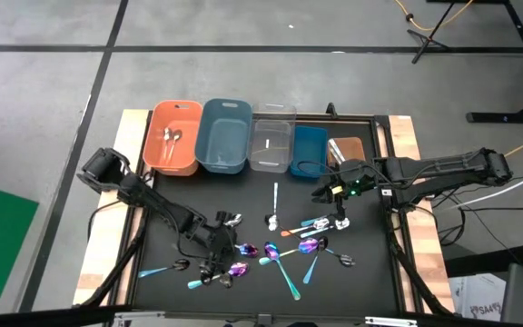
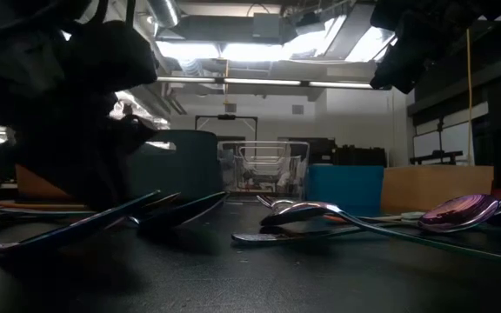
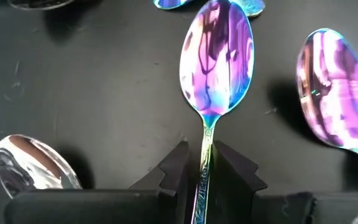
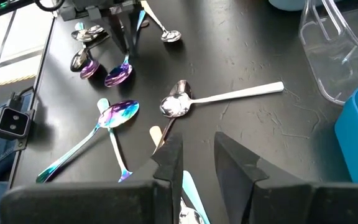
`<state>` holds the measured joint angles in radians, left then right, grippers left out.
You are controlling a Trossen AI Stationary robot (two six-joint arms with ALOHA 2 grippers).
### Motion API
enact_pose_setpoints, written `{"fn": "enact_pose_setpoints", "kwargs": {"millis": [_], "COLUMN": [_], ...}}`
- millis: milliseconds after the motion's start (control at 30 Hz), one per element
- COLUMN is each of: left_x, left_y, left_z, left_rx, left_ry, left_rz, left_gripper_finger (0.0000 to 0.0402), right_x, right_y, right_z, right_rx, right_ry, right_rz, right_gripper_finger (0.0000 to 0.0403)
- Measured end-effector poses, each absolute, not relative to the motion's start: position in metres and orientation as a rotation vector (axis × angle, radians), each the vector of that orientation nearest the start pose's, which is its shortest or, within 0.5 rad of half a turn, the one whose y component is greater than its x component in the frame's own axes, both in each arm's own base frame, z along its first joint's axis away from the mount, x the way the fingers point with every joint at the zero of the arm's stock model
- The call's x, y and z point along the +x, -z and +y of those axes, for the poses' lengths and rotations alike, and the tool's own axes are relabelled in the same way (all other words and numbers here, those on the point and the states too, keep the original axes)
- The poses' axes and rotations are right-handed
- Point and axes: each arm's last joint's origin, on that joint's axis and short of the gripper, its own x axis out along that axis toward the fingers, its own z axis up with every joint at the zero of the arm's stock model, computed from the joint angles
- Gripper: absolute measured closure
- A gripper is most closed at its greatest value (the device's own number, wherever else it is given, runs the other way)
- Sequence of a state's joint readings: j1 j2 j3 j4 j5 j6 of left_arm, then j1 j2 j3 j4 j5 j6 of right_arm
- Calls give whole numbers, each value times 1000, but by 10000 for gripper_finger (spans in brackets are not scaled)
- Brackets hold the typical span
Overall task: Sort silverware by color (type)
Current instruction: Put the purple spoon into the left blue bin
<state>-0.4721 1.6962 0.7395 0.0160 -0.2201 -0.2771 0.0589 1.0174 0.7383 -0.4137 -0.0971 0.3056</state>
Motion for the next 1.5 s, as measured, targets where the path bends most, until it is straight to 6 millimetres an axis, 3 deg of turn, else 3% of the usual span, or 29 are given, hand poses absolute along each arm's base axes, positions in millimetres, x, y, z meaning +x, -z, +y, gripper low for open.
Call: {"fn": "enact_pose_setpoints", "kwargs": {"millis": [333, 633, 1067, 1200, 1500], "left_x": [271, 271, 271, 273, 274], "left_y": [-116, -115, -117, -127, -172], "left_z": [-131, -131, -130, -130, -123], "left_rx": [68, 73, 82, 54, -44], "left_ry": [102, 90, 61, 66, -44], "left_rz": [925, 923, 904, 843, 616], "left_gripper_finger": [341, 392, 388, 388, 388], "right_x": [207, 207, 207, 207, 207], "right_y": [-257, -257, -257, -257, -257], "right_z": [15, 15, 15, 15, 15], "right_rx": [306, 306, 306, 306, 306], "right_ry": [-43, -43, -43, -43, -42], "right_rz": [711, 711, 711, 711, 710], "right_gripper_finger": [322, 322, 322, 322, 322]}}
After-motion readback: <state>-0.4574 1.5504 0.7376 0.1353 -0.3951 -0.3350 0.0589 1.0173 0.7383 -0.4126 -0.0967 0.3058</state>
